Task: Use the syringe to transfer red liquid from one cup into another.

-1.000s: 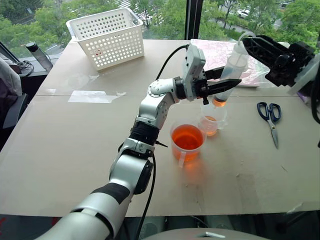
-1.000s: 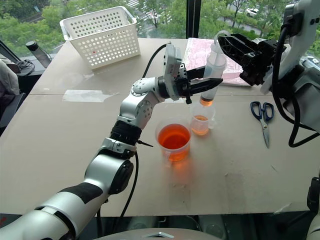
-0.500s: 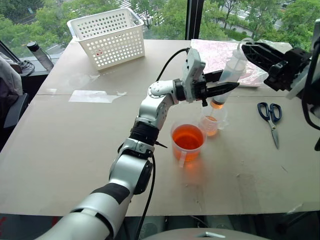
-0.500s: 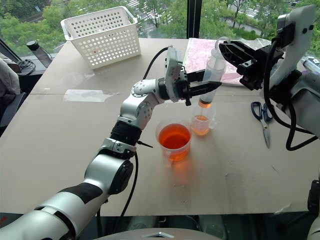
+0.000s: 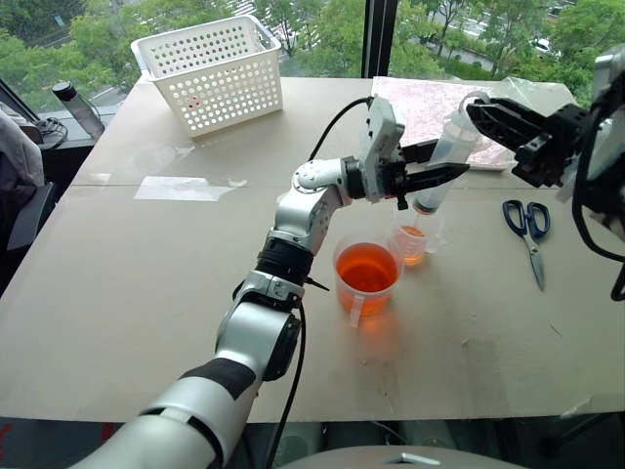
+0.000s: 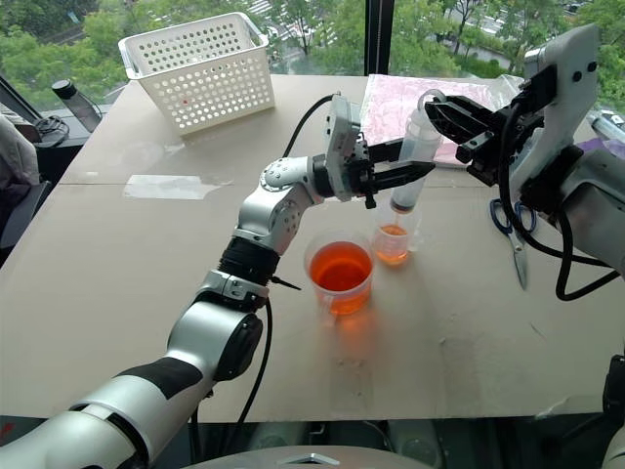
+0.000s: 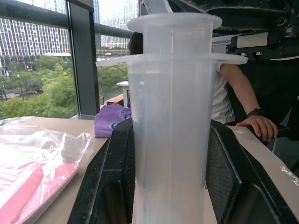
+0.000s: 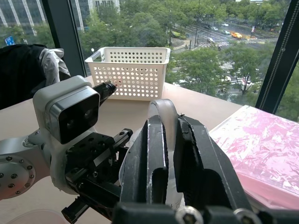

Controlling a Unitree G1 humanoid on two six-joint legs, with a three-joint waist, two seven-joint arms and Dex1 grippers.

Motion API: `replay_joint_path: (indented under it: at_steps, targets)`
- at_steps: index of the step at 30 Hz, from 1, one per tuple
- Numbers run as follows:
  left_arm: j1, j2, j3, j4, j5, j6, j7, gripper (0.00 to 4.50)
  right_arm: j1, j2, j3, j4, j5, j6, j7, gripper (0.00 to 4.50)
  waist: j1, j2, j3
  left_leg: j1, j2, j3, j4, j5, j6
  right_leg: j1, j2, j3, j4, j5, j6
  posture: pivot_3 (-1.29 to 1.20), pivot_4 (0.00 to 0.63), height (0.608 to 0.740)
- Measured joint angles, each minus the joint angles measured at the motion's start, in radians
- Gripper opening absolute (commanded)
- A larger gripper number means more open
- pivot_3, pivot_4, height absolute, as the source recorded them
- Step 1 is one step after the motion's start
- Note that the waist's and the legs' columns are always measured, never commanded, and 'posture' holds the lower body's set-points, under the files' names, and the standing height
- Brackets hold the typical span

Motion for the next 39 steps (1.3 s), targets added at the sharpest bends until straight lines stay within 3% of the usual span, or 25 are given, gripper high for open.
replay_joint_path:
  at_steps: [5, 10, 13, 28, 36, 39]
  targets:
    - [0.001, 0.0, -0.001, 0.0, 0.0, 0.0, 0.0, 1.41, -0.002, 0.003, -0.001, -0.003, -0.012, 0.009, 0.005, 0.02, 0.0, 0.0, 0.0, 0.0, 0.0, 0.0, 0.0, 0.0, 0.0, 0.0, 0.0, 0.0, 0.0, 0.0, 0.0, 0.0, 0.15, 0.74]
    - [0.0, 0.001, 0.013, -0.001, -0.002, 0.0, 0.015, 1.41, -0.01, 0.037, -0.001, 0.013, -0.01, 0.007, 0.033, 2.13, 0.0, 0.0, 0.0, 0.0, 0.0, 0.0, 0.0, 0.0, 0.0, 0.0, 0.0, 0.0, 0.0, 0.0, 0.0, 0.0, 0.15, 0.74]
    - [0.0, 0.001, 0.017, -0.004, -0.004, -0.001, 0.019, 1.41, -0.007, 0.051, -0.02, 0.014, 0.042, 0.007, 0.054, 3.64, 0.0, 0.0, 0.0, 0.0, 0.0, 0.0, 0.0, 0.0, 0.0, 0.0, 0.0, 0.0, 0.0, 0.0, 0.0, 0.0, 0.15, 0.74]
    - [-0.019, 0.055, 0.08, -0.182, -0.07, 0.077, 0.088, 1.41, 0.059, 0.134, -0.119, 0.011, 0.16, -0.103, 0.091, 3.64, -0.001, 0.0, 0.0, 0.0, 0.0, 0.0, 0.0, 0.0, 0.0, 0.0, 0.0, 0.0, 0.001, 0.0, 0.0, 0.0, 0.15, 0.74]
    - [-0.025, 0.225, 0.149, -0.394, -0.138, 0.294, 0.22, 1.41, 0.191, 0.047, -0.176, 0.014, 0.19, -0.083, 0.097, 3.64, 0.0, 0.0, 0.0, 0.0, 0.0, 0.0, 0.0, 0.0, 0.0, 0.0, 0.0, 0.0, 0.001, 0.0, 0.0, 0.0, 0.15, 0.74]
    - [-0.044, 0.331, 0.192, -0.441, -0.159, 0.436, 0.304, 1.41, 0.288, -0.028, -0.227, 0.022, 0.175, -0.049, 0.144, 3.64, 0.0, 0.0, 0.0, 0.0, 0.0, -0.001, 0.001, 0.0, 0.0, 0.001, 0.0, 0.0, 0.001, 0.0, 0.0, 0.0, 0.15, 0.74]
